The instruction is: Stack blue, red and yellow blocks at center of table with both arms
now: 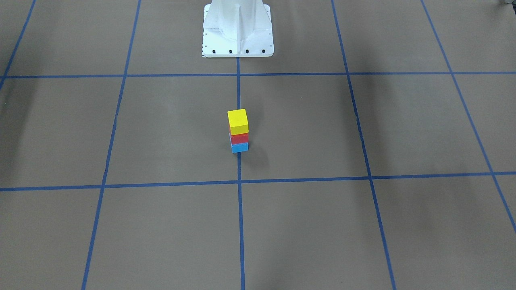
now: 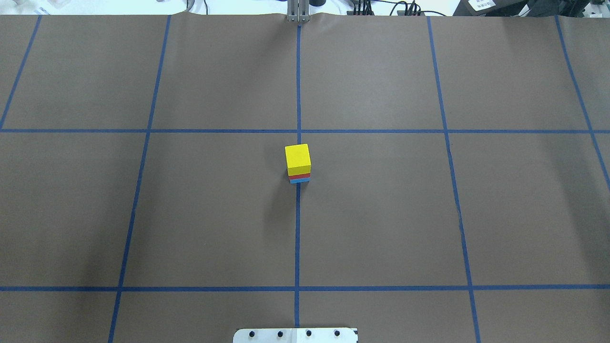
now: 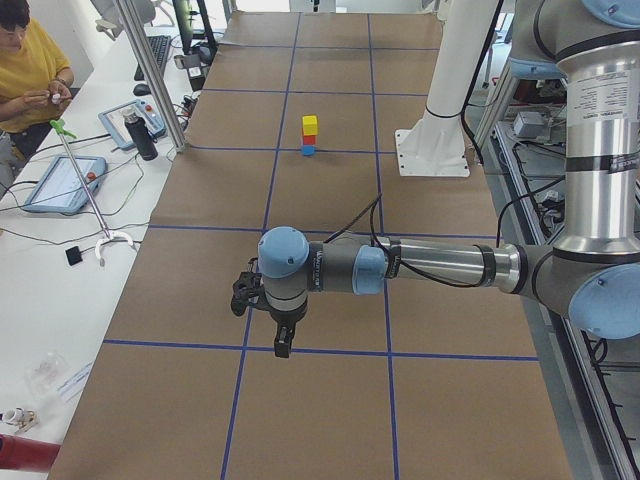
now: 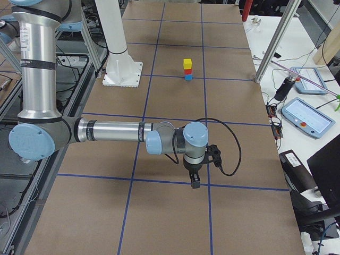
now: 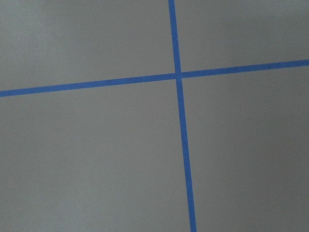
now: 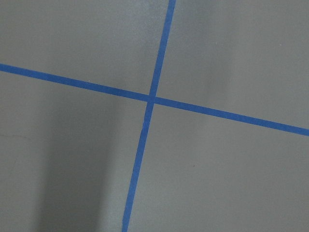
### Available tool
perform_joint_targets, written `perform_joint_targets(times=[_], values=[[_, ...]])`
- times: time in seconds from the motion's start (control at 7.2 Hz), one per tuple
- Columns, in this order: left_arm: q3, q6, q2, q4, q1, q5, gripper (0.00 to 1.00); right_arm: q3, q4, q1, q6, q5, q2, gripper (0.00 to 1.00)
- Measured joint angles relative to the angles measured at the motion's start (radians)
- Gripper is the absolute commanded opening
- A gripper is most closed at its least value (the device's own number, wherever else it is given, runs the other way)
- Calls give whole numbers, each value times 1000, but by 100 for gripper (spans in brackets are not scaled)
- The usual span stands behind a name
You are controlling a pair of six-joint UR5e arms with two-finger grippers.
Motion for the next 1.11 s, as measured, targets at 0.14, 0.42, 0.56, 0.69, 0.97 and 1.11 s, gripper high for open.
perform_joint_targets(times=[0.14,0.42,0.56,0.69,0.97,1.11], values=[[3,-2,3,-13,0,2,100,0,0,0,0,0,1,99],[5,-3,6,-20,0,4,100,0,0,0,0,0,2,99],[6,-3,6,-21,0,4,100,0,0,0,0,0,3,99],[6,-3,6,-21,0,4,100,0,0,0,0,0,4,99],[6,-3,6,-21,0,4,100,-1,0,0,1,1,4,99],[6,-3,6,-21,0,4,100,-1,0,0,2,1,5,99]])
